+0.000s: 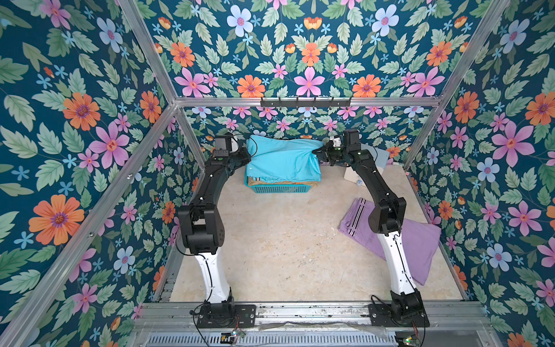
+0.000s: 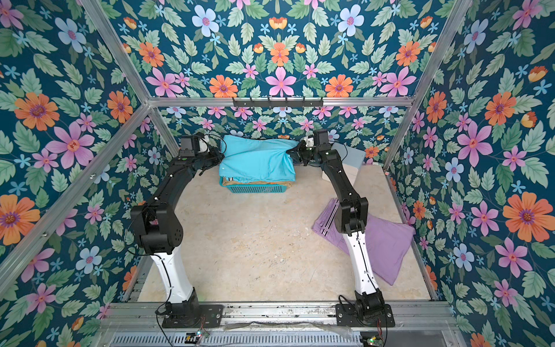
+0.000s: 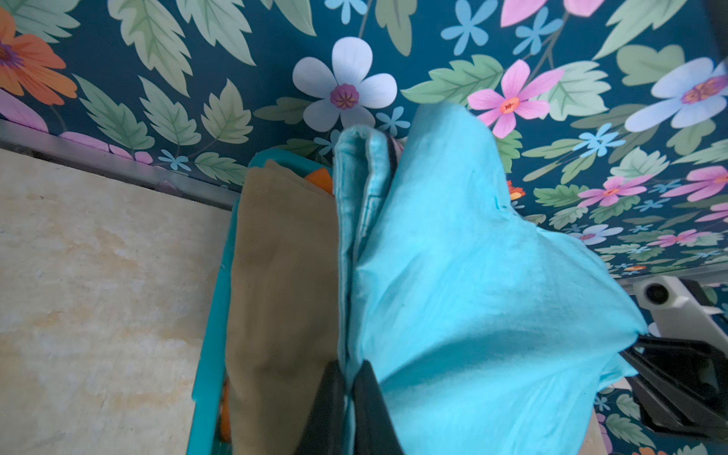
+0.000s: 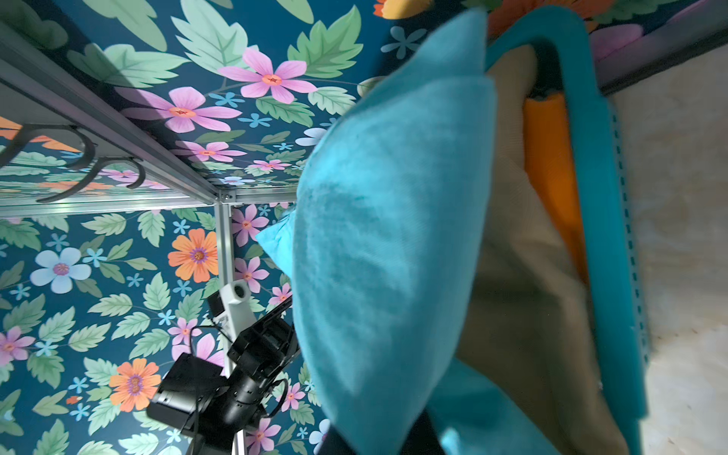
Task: Put the folded long pants in the basket
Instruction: Place the long pant in the basket.
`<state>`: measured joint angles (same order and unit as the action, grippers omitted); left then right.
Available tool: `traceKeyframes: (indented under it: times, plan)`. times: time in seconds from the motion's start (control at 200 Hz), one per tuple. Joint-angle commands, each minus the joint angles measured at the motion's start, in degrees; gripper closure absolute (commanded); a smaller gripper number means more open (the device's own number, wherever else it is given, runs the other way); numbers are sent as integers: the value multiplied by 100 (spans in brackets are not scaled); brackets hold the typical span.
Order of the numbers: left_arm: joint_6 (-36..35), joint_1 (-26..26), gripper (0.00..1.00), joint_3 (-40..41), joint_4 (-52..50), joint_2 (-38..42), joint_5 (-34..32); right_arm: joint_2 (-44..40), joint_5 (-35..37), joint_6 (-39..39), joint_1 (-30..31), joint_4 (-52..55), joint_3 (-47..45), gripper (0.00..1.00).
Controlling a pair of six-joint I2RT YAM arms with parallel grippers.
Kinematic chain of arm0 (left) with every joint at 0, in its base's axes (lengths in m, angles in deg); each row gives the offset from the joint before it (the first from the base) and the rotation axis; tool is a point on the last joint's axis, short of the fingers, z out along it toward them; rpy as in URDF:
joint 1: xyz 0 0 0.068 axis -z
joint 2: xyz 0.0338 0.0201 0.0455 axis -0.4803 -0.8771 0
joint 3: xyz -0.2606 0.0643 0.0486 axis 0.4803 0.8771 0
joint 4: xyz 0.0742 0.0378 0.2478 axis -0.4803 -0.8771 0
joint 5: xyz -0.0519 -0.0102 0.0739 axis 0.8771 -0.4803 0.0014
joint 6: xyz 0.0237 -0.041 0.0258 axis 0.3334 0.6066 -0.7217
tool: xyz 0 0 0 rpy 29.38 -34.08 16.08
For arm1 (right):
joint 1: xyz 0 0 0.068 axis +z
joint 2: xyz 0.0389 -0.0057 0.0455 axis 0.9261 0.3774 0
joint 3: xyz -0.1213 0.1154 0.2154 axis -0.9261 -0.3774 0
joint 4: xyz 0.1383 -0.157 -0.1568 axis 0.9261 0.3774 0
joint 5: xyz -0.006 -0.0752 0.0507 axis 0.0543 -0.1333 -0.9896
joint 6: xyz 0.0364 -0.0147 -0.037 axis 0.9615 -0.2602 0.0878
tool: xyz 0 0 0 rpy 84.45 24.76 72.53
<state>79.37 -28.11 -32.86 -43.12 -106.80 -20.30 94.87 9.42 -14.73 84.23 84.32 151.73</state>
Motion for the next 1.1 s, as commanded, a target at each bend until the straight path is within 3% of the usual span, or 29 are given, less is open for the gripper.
traceKeyframes:
  times: [0.0, 0.315, 0.38, 0.44, 0.525, 0.565, 0.595, 0.645, 0.735, 0.875, 1.095]
  plan:
    - [32, -114, 100, -175, 225, -222, -104, 267, 126, 433, -58, -922, 218, 100]
    - [115, -292, 100, -799, 239, -1090, 123, 665, 62, 581, -115, -1210, 38, 100]
    - [130, -309, 100, -836, 276, -1187, 163, 746, 9, 661, -167, -1223, 91, 85]
    - [124, -332, 100, -861, 247, -1269, 169, 752, -47, 627, -211, -1208, 45, 63]
    - [137, -339, 100, -863, 257, -1324, 198, 653, -116, 443, -243, -1116, -117, 48]
    - [147, -341, 82, -862, 256, -1337, 209, 586, -148, 276, -250, -988, -168, 45]
    - [139, -354, 79, -854, 265, -1338, 228, 516, -153, 103, -252, -815, -191, 44]
    - [167, -364, 74, -825, 297, -1316, 281, 363, -155, -182, -252, -550, -258, 43]
    - [251, -371, 56, -726, 422, -1243, 469, 6, -71, -660, -245, -69, -676, 42]
    - [244, -376, 47, -475, 538, -1017, 422, -702, 88, -1252, -150, 210, -1756, 45]
    - [188, -378, 48, -39, 500, -558, 261, -1025, 404, -1809, 25, 824, -2257, 54]
